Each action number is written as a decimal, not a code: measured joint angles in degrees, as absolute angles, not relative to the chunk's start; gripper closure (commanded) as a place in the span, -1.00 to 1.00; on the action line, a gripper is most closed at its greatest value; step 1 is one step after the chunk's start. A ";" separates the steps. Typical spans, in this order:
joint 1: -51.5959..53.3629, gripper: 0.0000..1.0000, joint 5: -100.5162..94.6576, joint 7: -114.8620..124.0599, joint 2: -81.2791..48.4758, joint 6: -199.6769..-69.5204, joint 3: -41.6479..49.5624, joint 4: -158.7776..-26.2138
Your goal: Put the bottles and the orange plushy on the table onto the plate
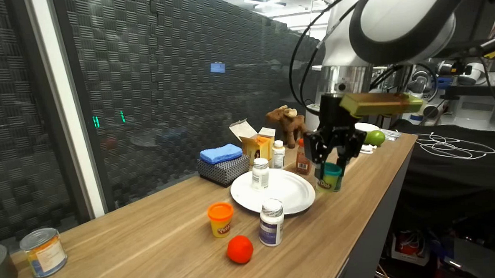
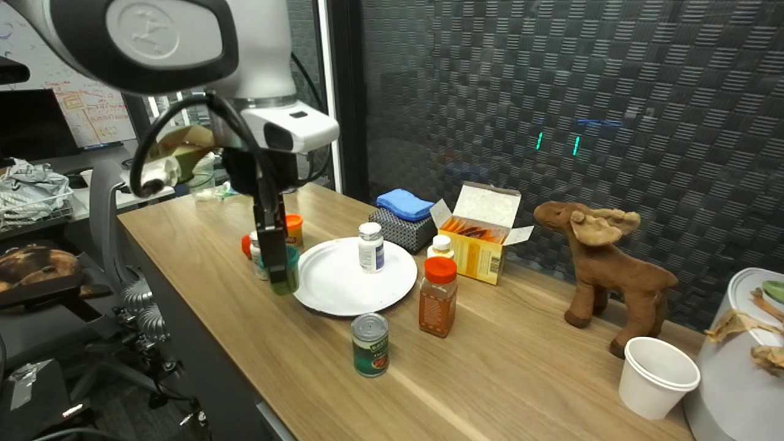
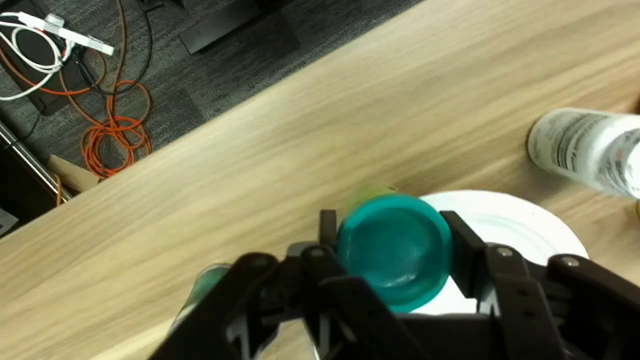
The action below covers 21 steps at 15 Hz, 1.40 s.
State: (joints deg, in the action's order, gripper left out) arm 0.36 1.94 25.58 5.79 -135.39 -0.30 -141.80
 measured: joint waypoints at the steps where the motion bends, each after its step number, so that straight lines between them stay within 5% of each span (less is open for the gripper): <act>1: -0.02 0.43 2.08 25.47 6.09 -133.87 0.04 -139.82; 21: -1.57 0.43 12.69 19.82 -21.74 -120.64 1.62 -107.70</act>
State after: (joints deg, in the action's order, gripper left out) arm -1.57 12.69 19.82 -21.74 -120.64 1.62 -107.70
